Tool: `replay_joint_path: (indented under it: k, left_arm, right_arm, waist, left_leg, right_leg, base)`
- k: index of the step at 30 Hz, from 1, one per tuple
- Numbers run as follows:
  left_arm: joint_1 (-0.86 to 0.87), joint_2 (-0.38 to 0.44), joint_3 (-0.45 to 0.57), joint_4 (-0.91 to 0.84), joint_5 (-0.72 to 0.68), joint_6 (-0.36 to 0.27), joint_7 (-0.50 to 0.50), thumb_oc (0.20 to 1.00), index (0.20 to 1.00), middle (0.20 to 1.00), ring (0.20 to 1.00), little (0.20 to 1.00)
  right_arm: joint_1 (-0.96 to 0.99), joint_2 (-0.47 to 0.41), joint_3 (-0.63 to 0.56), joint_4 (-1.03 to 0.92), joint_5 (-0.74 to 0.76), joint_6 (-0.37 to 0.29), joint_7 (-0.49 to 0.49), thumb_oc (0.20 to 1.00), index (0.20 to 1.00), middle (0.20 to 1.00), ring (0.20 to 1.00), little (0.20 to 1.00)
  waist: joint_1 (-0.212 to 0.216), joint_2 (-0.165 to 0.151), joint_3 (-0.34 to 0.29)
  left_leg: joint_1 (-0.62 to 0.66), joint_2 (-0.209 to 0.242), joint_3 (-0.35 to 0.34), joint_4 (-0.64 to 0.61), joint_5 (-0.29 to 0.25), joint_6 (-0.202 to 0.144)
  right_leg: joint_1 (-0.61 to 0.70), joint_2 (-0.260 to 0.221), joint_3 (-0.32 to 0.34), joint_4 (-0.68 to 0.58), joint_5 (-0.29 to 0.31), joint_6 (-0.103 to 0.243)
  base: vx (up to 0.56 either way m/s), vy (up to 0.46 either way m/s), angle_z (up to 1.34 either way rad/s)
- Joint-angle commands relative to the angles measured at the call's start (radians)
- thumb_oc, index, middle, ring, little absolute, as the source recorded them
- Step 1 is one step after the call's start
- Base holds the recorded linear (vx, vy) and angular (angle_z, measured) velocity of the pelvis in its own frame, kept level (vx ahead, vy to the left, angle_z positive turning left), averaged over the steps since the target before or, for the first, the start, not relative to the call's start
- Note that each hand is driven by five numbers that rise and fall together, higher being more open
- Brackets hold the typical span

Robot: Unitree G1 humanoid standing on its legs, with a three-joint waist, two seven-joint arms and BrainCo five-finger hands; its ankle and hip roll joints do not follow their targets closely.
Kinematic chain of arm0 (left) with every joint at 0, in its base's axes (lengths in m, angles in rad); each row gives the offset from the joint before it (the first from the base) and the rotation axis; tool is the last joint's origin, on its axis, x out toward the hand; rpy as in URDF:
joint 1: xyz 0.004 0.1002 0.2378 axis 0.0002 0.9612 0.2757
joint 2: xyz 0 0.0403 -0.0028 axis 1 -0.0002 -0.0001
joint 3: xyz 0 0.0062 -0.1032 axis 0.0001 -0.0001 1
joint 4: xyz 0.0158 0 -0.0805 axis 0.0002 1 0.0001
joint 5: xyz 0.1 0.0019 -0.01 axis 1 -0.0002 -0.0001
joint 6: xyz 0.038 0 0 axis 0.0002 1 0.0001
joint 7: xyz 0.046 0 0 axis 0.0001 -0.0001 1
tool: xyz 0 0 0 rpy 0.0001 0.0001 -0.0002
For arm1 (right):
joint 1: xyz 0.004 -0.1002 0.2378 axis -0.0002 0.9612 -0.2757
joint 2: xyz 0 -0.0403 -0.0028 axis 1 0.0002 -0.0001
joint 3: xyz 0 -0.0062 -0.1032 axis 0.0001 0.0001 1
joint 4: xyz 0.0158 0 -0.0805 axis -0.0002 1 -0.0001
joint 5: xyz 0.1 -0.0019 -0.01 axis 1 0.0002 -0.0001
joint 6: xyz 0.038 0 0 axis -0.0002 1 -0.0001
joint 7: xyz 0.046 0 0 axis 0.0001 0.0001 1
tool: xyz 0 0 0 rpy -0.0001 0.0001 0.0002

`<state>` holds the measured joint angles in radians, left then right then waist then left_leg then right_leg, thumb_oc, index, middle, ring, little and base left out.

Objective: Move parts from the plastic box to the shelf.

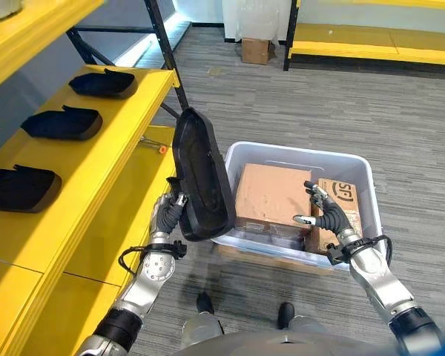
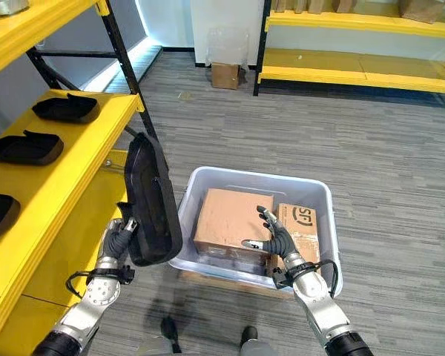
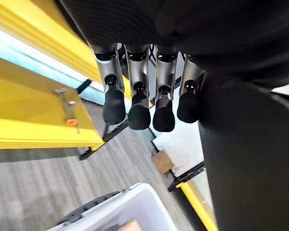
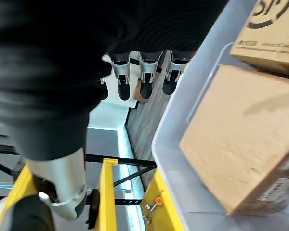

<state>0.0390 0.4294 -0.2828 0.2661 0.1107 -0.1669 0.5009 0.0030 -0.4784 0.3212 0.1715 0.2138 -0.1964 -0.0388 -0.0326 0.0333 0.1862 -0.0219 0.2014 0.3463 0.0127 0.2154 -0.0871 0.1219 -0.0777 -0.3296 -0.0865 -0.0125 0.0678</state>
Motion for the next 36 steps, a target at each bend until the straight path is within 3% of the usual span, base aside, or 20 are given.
replay_joint_path:
  k: [1, 2, 8, 13, 15, 18, 25, 27, 29, 31, 33, 34, 35, 36]
  left_arm:
    - [-0.064, 0.055, 0.067, -0.079, 0.014, -0.109, -0.013, 0.200, 0.200, 0.200, 0.200, 0.200]
    - [-0.067, 0.055, 0.057, -0.078, 0.019, -0.112, -0.011, 0.200, 0.200, 0.200, 0.200, 0.200]
    - [-0.074, 0.062, 0.059, -0.087, 0.009, -0.089, 0.055, 0.200, 0.200, 0.200, 0.200, 0.200]
    - [-0.082, 0.070, 0.090, -0.095, 0.003, -0.051, 0.054, 0.200, 0.200, 0.200, 0.200, 0.200]
    - [-0.084, 0.073, 0.093, -0.089, 0.012, -0.054, 0.058, 0.200, 0.200, 0.200, 0.200, 0.200]
    - [-0.087, 0.083, 0.100, -0.072, 0.016, -0.065, 0.069, 0.200, 0.200, 0.200, 0.200, 0.200]
    - [-0.088, 0.107, 0.094, -0.053, 0.088, -0.077, 0.116, 0.200, 0.200, 0.200, 0.200, 0.200]
    - [-0.054, 0.120, 0.101, -0.055, 0.125, -0.087, 0.130, 0.200, 0.200, 0.200, 0.200, 0.200]
    - [-0.040, 0.126, 0.106, -0.057, 0.133, -0.100, 0.129, 0.200, 0.200, 0.200, 0.200, 0.200]
    - [-0.007, 0.145, 0.113, -0.070, 0.162, -0.127, 0.126, 0.200, 0.200, 0.200, 0.200, 0.200]
    - [0.003, 0.152, 0.115, -0.077, 0.161, -0.145, 0.120, 0.200, 0.200, 0.200, 0.200, 0.200]
    - [0.004, 0.153, 0.116, -0.077, 0.160, -0.148, 0.119, 0.200, 0.200, 0.200, 0.200, 0.200]
    - [0.005, 0.151, 0.126, -0.077, 0.158, -0.156, 0.105, 0.200, 0.200, 0.200, 0.200, 0.200]
    - [0.002, 0.148, 0.128, -0.073, 0.154, -0.149, 0.101, 0.200, 0.200, 0.200, 0.200, 0.200]
  right_arm:
    - [-0.001, 0.009, 0.005, -0.079, 0.008, -0.066, -0.027, 1.000, 1.000, 1.000, 1.000, 1.000]
    - [0.004, 0.003, 0.006, -0.084, 0.013, -0.058, -0.048, 1.000, 1.000, 1.000, 1.000, 1.000]
    - [-0.032, -0.004, 0.025, -0.041, 0.024, -0.069, -0.064, 1.000, 1.000, 1.000, 1.000, 1.000]
    - [-0.019, -0.008, 0.010, -0.043, 0.023, -0.055, -0.039, 1.000, 1.000, 1.000, 1.000, 1.000]
    - [-0.012, -0.011, 0.006, -0.043, 0.024, -0.056, -0.036, 1.000, 1.000, 1.000, 1.000, 1.000]
    - [-0.003, -0.019, -0.004, -0.045, 0.028, -0.053, -0.033, 1.000, 1.000, 1.000, 1.000, 1.000]
    - [-0.008, -0.012, 0.013, -0.054, 0.026, -0.035, -0.027, 1.000, 1.000, 1.000, 1.000, 1.000]
    - [-0.017, 0.009, 0.039, -0.081, 0.008, -0.008, -0.033, 1.000, 1.000, 1.000, 1.000, 1.000]
    - [-0.020, 0.014, 0.047, -0.087, 0.007, -0.006, -0.039, 1.000, 1.000, 1.000, 1.000, 1.000]
    - [-0.037, 0.032, 0.065, -0.120, -0.004, 0.009, -0.060, 1.000, 1.000, 1.000, 1.000, 1.000]
    - [-0.050, 0.042, 0.065, -0.136, -0.015, 0.020, -0.084, 1.000, 1.000, 1.000, 1.000, 1.000]
    - [-0.051, 0.043, 0.064, -0.138, -0.018, 0.024, -0.085, 1.000, 1.000, 1.000, 1.000, 1.000]
    - [-0.055, 0.049, 0.051, -0.151, -0.027, 0.040, -0.080, 1.000, 1.000, 1.000, 1.000, 1.000]
    - [-0.050, 0.047, 0.044, -0.156, -0.020, 0.041, -0.069, 1.000, 1.000, 1.000, 1.000, 1.000]
  waist:
    - [-0.019, -0.063, -0.034]
    - [-0.034, -0.063, -0.032]
    - [-0.045, -0.069, -0.037]
    - [-0.052, -0.065, -0.067]
    - [-0.056, -0.057, -0.075]
    - [-0.066, -0.031, -0.085]
    - [-0.054, -0.015, -0.084]
    - [-0.012, -0.013, -0.074]
    - [-0.003, -0.011, -0.072]
    - [0.051, 0.000, -0.054]
    - [0.082, 0.009, -0.042]
    - [0.083, 0.008, -0.042]
    - [0.099, 0.014, -0.040]
    - [0.094, 0.008, -0.041]
  left_leg:
    - [-0.031, -0.078, 0.072, 0.044, -0.171, -0.008]
    - [-0.037, -0.045, 0.128, 0.059, -0.151, -0.014]
    - [-0.022, 0.079, 0.230, 0.271, -0.151, -0.039]
    - [0.030, 0.185, 0.264, 0.412, -0.108, -0.078]
    - [0.053, 0.193, 0.271, 0.409, -0.112, -0.079]
    - [0.089, 0.166, 0.278, 0.345, -0.116, -0.068]
    - [0.103, 0.083, 0.247, 0.227, -0.181, -0.007]
    - [0.109, 0.027, 0.202, 0.131, -0.226, 0.033]
    - [0.113, 0.011, 0.193, 0.102, -0.221, 0.037]
    - [0.111, -0.042, 0.160, 0.030, -0.196, 0.046]
    - [0.107, -0.081, 0.150, -0.015, -0.183, 0.058]
    - [0.108, -0.087, 0.148, -0.021, -0.181, 0.061]
    - [0.089, -0.110, 0.126, -0.040, -0.171, 0.070]
    - [0.074, -0.116, 0.109, -0.044, -0.168, 0.072]
  right_leg:
    - [-0.016, -0.012, -0.003, 0.041, -0.010, 0.020]
    - [-0.016, -0.022, -0.024, 0.033, 0.002, 0.020]
    - [-0.016, -0.042, -0.090, 0.038, -0.012, -0.011]
    - [-0.004, -0.046, -0.126, 0.063, -0.045, -0.044]
    - [-0.009, -0.049, -0.141, 0.083, -0.059, -0.048]
    - [-0.026, -0.065, -0.162, 0.136, -0.076, -0.038]
    - [-0.037, -0.117, -0.166, 0.213, -0.081, 0.011]
    - [-0.044, -0.172, -0.174, 0.247, -0.063, 0.060]
    - [-0.046, -0.187, -0.184, 0.246, -0.051, 0.077]
    - [-0.045, -0.241, -0.226, 0.229, 0.013, 0.114]
    - [-0.054, -0.287, -0.263, 0.248, 0.048, 0.127]
    - [-0.056, -0.294, -0.267, 0.253, 0.049, 0.129]
    - [-0.060, -0.289, -0.256, 0.308, 0.007, 0.123]
    - [-0.064, -0.250, -0.222, 0.318, -0.026, 0.117]
  base:
    - [-0.07, -0.096, 0.54]
    - [-0.09, -0.051, 0.77]
    - [-0.08, -0.008, 0.51]
    - [0.01, 0.132, 0.42]
    - [-0.02, 0.210, 0.42]
    - [-0.07, 0.437, 0.51]
    - [-0.09, 0.449, 0.82]
    - [-0.17, 0.829, 1.37]
    - [-0.14, 0.471, 0.64]
    - [-0.33, 0.777, 0.61]
    - [-0.22, 0.544, 1.05]
    - [-0.13, 0.427, 1.33]
    - [-0.06, 0.327, 0.96]
    - [0.01, 0.319, 1.01]
